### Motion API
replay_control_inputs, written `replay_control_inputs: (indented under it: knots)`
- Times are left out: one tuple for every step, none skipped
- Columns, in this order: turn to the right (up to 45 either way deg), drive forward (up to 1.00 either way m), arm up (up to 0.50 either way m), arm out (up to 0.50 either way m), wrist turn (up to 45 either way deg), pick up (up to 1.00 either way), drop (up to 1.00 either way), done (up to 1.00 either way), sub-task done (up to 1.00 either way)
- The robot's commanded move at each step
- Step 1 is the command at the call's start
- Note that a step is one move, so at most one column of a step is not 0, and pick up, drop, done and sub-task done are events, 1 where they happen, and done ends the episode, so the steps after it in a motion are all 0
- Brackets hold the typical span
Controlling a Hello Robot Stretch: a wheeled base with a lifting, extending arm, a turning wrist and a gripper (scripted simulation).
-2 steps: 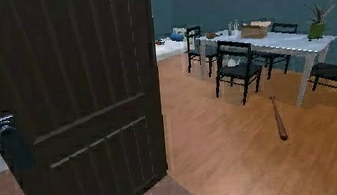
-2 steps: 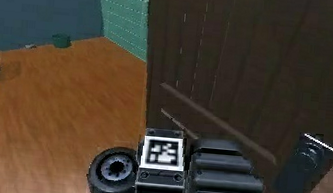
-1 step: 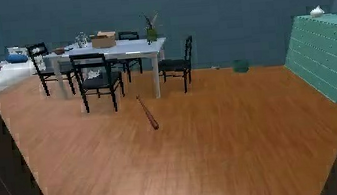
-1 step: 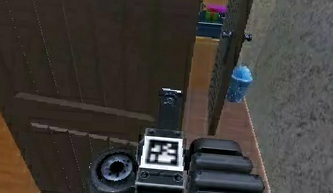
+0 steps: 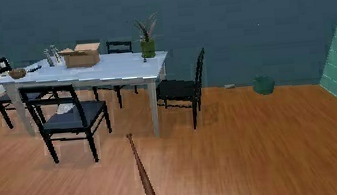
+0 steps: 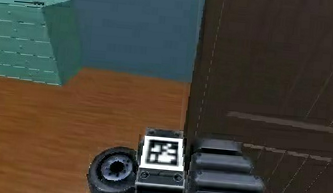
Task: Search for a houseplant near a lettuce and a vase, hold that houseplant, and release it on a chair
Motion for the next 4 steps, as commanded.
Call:
replay_control_inputs:
  knots:
    - [0.0, 0.2, 0.0, 0.0, 0.0, 0.0, 0.0, 0.0, 0.0]
    - [33.0, 0.0, 0.0, 0.0, 0.0, 0.0, 0.0, 0.0, 0.0]
    - [0.0, 0.65, 0.0, 0.0, 0.0, 0.0, 0.0, 0.0, 0.0]
    - [-6.0, 0.0, 0.0, 0.0, 0.0, 0.0, 0.0, 0.0, 0.0]
